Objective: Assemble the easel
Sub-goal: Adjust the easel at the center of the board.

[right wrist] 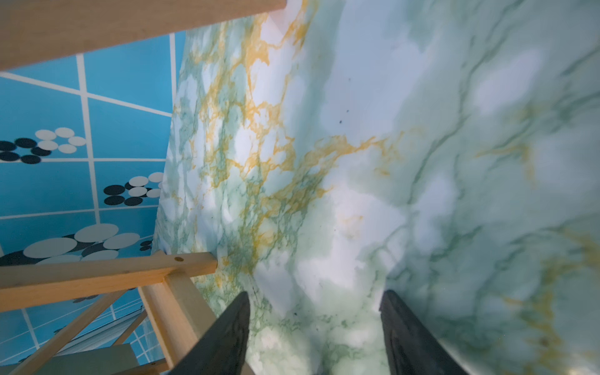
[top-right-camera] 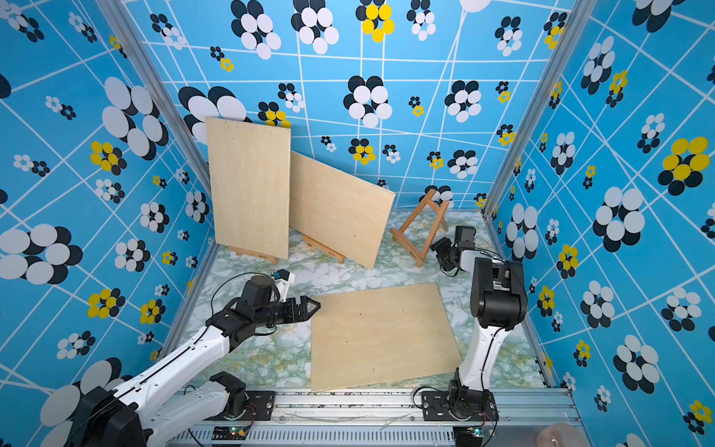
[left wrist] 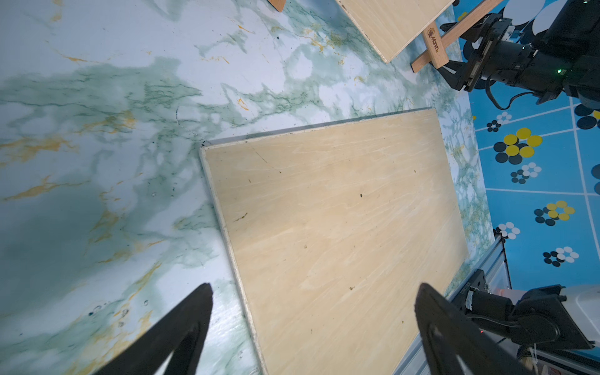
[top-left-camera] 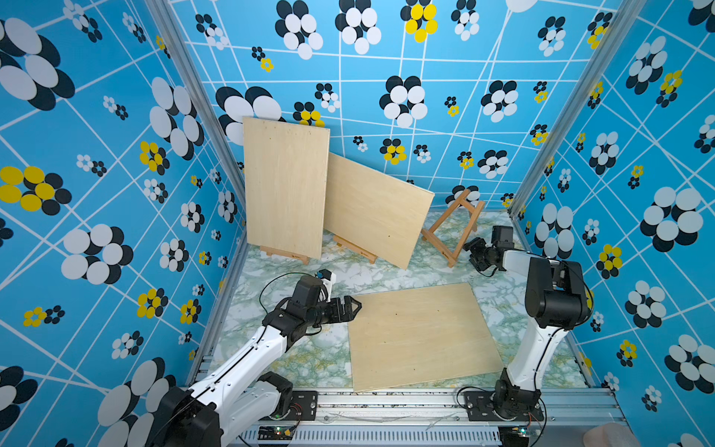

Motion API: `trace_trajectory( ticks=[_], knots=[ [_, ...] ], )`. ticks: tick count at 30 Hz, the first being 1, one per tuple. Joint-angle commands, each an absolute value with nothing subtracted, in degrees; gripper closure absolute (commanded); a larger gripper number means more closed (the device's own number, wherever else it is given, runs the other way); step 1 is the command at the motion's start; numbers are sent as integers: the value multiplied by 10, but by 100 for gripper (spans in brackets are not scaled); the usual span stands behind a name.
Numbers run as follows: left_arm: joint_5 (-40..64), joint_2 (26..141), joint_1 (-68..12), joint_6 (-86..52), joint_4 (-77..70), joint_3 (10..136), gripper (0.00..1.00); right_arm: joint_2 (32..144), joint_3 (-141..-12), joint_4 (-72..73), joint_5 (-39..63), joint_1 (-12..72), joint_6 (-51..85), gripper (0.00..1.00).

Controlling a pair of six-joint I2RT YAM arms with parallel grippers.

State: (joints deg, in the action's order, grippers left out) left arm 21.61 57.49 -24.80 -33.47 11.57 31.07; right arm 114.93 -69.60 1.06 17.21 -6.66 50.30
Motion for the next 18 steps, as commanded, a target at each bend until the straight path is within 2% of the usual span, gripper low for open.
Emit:
trace_trajectory(
  ticks=[1,12,18],
  knots=[
    [214,561,-244,-330,119,297,1,1184,-688,-33,161,-54,515,33],
    [215,551,-243,-332,119,292,1,1175,-690,-51,154,-37,499,33],
    [219,543,-243,-324,126,296,1,1119,-645,-59,160,-85,478,33]
  ],
)
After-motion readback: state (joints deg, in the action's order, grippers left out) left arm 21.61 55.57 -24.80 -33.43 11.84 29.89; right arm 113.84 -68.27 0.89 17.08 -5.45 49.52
